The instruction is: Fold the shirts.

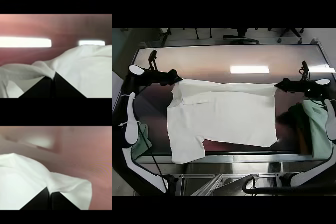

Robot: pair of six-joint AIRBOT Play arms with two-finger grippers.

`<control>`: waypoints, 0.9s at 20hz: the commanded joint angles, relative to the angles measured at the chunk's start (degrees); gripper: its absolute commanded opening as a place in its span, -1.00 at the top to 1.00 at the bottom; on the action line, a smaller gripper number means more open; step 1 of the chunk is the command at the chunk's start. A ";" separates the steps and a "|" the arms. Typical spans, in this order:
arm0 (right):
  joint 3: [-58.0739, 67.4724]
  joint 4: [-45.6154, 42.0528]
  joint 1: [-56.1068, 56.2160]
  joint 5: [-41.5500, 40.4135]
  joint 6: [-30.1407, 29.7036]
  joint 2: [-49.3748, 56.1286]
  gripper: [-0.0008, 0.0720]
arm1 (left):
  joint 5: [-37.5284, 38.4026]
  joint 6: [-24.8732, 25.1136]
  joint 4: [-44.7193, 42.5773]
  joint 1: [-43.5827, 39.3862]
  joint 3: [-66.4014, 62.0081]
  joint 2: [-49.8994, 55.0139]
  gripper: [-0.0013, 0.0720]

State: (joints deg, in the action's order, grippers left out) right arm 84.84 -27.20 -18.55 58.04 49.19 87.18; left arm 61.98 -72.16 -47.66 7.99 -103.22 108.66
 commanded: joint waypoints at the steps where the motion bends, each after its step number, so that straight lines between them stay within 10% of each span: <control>1: 1.18 2.56 0.07 -1.01 -0.79 4.68 0.95 | 3.30 -1.01 -0.94 0.22 -7.80 7.58 0.94; 8: 1.03 -3.93 0.11 9.84 1.90 2.58 0.94 | 19.85 -3.74 -11.96 0.55 -13.07 6.71 0.94; 18: -9.84 -11.21 0.20 9.01 3.28 -1.79 0.94 | 18.97 -3.34 -20.39 1.33 -0.94 4.22 0.94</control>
State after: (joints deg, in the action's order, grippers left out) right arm 77.78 -37.12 -18.44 68.77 52.29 85.91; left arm 82.32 -75.68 -66.89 9.21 -107.11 113.08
